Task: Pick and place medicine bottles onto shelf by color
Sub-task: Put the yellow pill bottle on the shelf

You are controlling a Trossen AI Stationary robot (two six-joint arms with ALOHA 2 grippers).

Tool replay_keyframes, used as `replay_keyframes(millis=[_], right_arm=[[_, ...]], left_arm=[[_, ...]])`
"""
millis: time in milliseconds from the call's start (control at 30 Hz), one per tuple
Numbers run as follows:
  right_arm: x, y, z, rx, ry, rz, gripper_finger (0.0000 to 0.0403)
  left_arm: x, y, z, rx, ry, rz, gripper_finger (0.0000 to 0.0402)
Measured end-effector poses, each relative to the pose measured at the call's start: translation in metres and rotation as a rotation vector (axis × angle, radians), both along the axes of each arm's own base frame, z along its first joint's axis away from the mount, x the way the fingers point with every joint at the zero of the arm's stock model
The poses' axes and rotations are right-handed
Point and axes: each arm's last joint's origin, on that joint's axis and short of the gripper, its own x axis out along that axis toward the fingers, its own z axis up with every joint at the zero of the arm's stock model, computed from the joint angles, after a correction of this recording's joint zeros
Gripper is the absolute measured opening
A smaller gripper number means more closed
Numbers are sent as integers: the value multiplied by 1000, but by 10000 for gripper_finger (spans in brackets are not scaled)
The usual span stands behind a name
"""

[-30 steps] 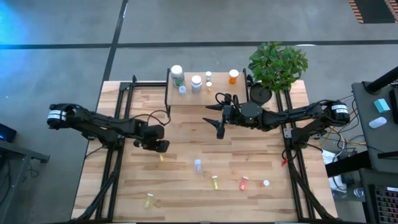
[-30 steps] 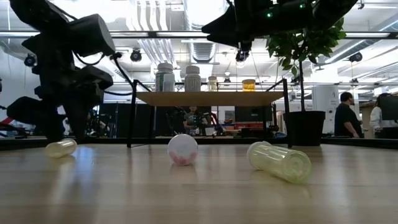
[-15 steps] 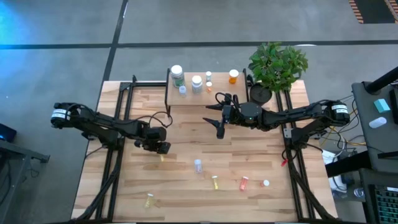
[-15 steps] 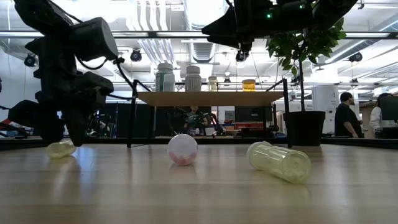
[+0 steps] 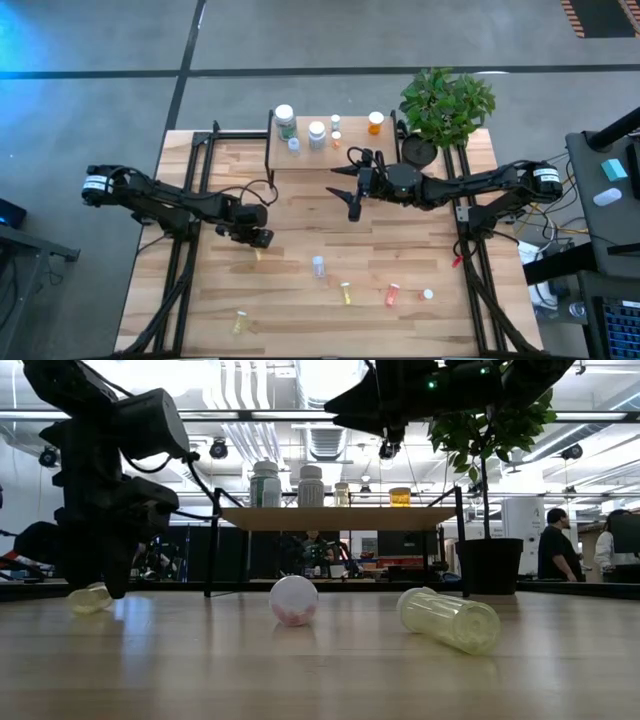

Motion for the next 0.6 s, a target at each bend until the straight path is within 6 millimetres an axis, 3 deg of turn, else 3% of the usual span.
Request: replay_keyframes(millis=[233,600], right_arm=[[0,0,2,-1,-16,0,237],[0,0,3,-1,-23,0,237]], left_arm=[[2,0,10,25,-70,-36,143],[15,4,40,240,-415,-108,143]])
